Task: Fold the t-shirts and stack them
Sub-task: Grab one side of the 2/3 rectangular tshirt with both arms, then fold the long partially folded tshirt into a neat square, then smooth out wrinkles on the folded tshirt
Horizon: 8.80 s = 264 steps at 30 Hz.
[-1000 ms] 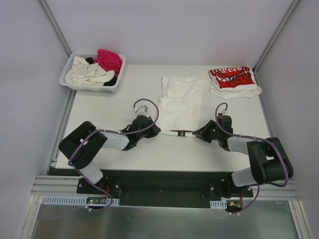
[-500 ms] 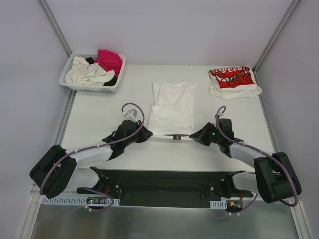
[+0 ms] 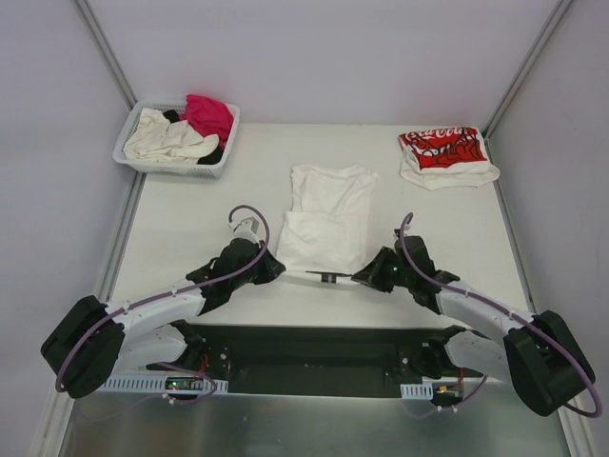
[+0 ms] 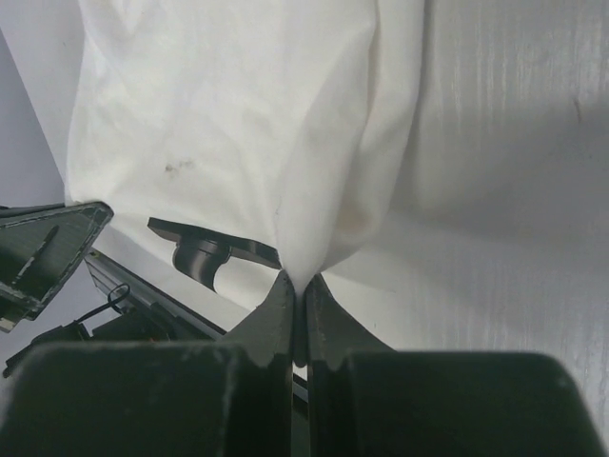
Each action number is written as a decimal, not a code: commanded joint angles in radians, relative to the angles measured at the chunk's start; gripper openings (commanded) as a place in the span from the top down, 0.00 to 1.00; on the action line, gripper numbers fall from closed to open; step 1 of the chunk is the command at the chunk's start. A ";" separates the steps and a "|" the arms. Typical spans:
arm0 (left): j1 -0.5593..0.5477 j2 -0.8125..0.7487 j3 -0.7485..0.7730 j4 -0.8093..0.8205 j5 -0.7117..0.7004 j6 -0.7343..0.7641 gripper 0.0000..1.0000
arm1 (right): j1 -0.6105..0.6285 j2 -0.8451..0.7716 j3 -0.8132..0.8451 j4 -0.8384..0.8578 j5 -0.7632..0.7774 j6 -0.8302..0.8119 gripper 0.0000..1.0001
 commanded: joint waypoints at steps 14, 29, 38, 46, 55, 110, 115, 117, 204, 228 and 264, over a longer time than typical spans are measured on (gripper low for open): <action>-0.028 -0.217 0.027 -0.114 -0.177 0.081 1.00 | 0.057 -0.230 0.040 -0.212 0.263 -0.082 0.99; -0.028 -0.186 0.105 -0.079 -0.264 0.175 0.98 | 0.051 -0.176 0.212 -0.261 0.410 -0.257 0.99; -0.027 -0.100 0.172 -0.027 -0.338 0.242 0.95 | -0.017 -0.074 0.321 -0.221 0.409 -0.335 0.99; 0.005 0.004 0.246 0.036 -0.348 0.285 0.94 | -0.109 0.029 0.410 -0.203 0.381 -0.369 0.99; 0.064 0.098 0.307 0.073 -0.321 0.310 0.94 | -0.164 0.132 0.490 -0.169 0.366 -0.374 0.99; 0.337 0.775 0.898 0.154 0.027 0.298 0.95 | -0.358 0.831 1.102 -0.140 0.192 -0.276 0.99; 0.375 0.834 0.945 0.153 0.064 0.269 0.96 | -0.373 0.893 1.149 -0.140 0.169 -0.263 0.99; 0.384 0.857 0.962 0.148 0.064 0.264 0.95 | -0.373 0.917 1.171 -0.140 0.165 -0.256 0.99; 0.345 0.901 0.892 0.453 0.607 0.072 0.38 | -0.348 1.134 1.364 0.095 -0.444 0.145 0.77; 0.415 0.690 0.741 0.463 0.577 0.140 0.38 | -0.143 1.324 0.910 0.701 -0.578 0.531 0.68; 0.429 0.615 0.679 0.472 0.620 0.178 0.38 | -0.216 1.364 1.409 0.331 -0.585 0.395 0.64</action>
